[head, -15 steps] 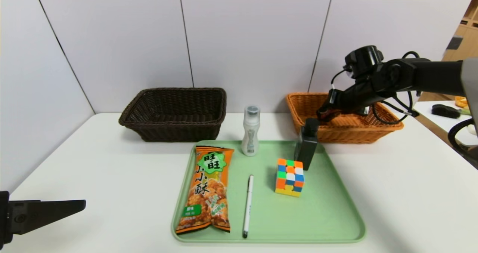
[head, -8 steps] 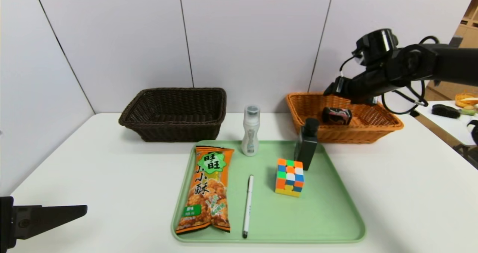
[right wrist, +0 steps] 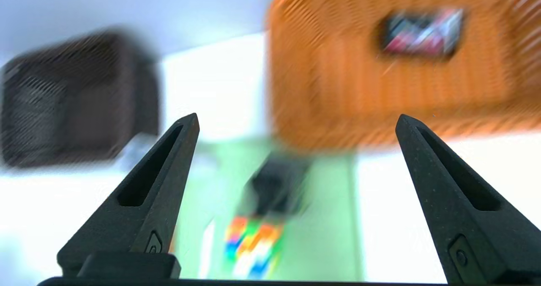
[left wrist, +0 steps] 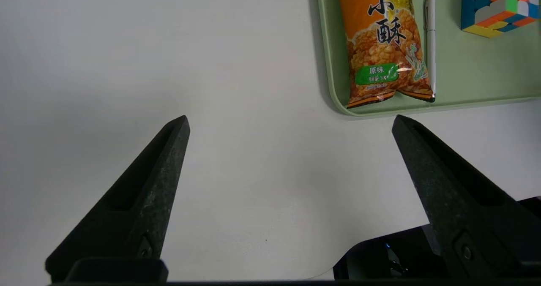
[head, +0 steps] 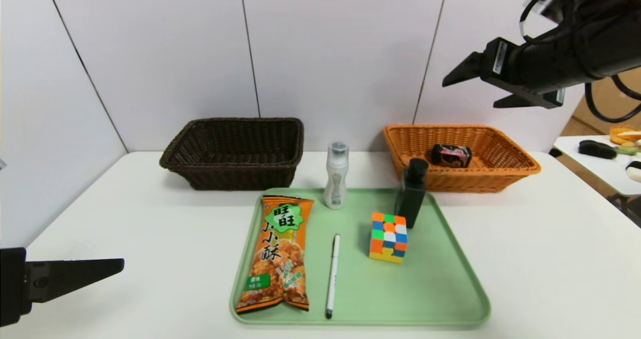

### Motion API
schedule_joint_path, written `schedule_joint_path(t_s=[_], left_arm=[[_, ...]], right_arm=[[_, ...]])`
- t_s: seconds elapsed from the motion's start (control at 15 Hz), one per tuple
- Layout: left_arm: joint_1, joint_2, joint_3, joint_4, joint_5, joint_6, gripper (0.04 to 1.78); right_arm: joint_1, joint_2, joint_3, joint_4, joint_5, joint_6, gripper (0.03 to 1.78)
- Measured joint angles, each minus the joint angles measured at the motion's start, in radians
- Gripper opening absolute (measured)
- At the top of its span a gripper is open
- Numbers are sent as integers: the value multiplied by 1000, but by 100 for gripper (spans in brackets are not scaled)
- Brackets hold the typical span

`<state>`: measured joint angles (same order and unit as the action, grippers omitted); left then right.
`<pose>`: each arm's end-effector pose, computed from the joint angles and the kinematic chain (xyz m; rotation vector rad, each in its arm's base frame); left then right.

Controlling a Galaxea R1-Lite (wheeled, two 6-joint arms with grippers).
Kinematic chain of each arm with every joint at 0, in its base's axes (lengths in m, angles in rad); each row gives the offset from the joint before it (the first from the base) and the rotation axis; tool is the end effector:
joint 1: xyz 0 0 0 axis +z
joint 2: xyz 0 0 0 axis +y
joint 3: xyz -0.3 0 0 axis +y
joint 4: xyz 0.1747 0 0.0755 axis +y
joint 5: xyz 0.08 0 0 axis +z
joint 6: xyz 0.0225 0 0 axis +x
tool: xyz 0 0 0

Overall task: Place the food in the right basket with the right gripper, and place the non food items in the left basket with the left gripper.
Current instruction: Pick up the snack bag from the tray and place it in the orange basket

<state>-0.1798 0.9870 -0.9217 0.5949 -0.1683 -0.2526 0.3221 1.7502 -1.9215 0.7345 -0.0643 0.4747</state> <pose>0.0924 -0.0206 0.2516 -0.2370 0.7021 -0.2497 0.2845 0.0934 0.3447 0.3515 0.6006 0.1141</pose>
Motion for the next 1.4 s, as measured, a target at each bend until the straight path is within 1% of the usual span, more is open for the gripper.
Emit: schedule_joint_path(t_s=[0.13,0.27,0.4,0.53,0.6,0.73,0.93,1.0,1.07,1.27,1.33,1.4], left_arm=[[0,5,-1,-1,0,1,169],[0,4,4,4,1,0,169],[1,-3,7,7,1,0,169],[2,-13,9,9,1,0,169],[2,-20,13,9,1,0,169],[1,-34,25,9,1,-1,169],[2,-57,51,10,3,-1,169],[2,-64,57,11,4,-1,169],[2,-69,62,11,5,-1,169],[2,-78,71,11,6,-2,169],[2,-79,73,11,6,-2,169],[2,-80,76,11,5,-1,169]], right_arm=[[106,-54,6,53,3,58,164],[235,-85,5,63,4,106,165],[365,-93,-5,58,10,179,167],[453,-75,-15,55,26,247,168],[482,-60,-17,44,30,271,168],[526,-21,-19,-7,31,299,169],[571,54,-19,-23,20,307,169],[583,84,-19,-26,9,309,169],[594,117,-20,-30,-15,308,169],[624,229,-20,-70,-116,307,169],[634,266,-21,-77,-138,308,169],[642,297,-21,-79,-147,307,169]])
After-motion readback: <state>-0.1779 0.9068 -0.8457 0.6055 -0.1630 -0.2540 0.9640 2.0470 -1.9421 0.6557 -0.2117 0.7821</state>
